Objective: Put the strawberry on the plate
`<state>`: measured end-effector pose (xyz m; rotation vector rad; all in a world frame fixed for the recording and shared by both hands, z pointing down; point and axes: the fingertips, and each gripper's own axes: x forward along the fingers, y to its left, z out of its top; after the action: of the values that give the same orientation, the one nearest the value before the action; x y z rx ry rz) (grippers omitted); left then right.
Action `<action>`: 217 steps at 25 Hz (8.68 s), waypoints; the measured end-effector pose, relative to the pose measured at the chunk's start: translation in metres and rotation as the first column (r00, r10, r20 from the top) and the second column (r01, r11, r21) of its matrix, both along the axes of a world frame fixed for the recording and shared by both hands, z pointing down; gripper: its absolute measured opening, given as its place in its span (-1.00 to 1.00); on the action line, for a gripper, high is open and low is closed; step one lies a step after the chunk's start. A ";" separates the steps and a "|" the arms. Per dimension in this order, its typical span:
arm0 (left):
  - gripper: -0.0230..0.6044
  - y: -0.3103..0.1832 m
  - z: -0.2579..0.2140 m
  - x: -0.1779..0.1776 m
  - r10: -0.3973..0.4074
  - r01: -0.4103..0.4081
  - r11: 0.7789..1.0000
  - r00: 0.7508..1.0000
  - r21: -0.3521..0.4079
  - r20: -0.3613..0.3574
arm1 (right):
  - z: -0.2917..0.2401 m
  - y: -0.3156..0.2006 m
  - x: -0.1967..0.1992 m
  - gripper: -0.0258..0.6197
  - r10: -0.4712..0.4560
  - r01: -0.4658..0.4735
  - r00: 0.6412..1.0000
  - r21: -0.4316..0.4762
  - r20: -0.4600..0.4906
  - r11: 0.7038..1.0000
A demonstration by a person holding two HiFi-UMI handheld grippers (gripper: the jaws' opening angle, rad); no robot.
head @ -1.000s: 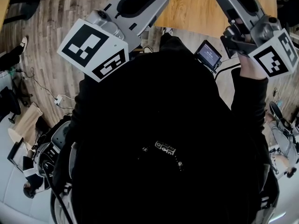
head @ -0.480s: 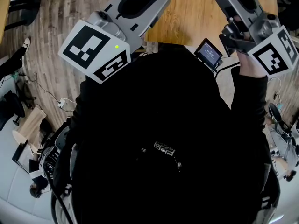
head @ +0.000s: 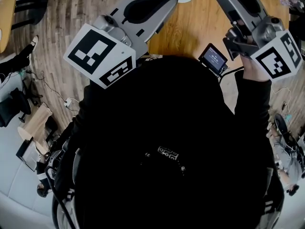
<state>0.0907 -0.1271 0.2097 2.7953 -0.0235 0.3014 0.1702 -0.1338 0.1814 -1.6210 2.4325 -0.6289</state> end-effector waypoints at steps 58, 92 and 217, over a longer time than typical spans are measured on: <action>-0.93 -0.004 0.039 0.014 0.048 -0.029 0.988 0.991 -0.152 0.122 | 0.073 -0.010 0.036 -0.45 0.026 -0.036 0.998 -0.182 -0.053 0.983; -0.93 0.030 0.053 -0.020 0.018 -0.007 0.976 0.999 -0.218 0.051 | 0.187 -0.034 0.016 -0.45 -0.123 0.054 0.981 -0.400 -0.150 0.915; -0.93 0.004 0.034 0.011 0.179 -0.182 0.976 0.983 -0.120 -0.036 | 0.071 0.039 0.047 -0.86 0.155 -0.163 0.984 -0.096 -0.088 0.982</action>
<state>0.1016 -0.1235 0.2441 2.6822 0.2477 0.2999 0.2174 -0.0951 0.2526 -1.8936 2.3278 -0.6856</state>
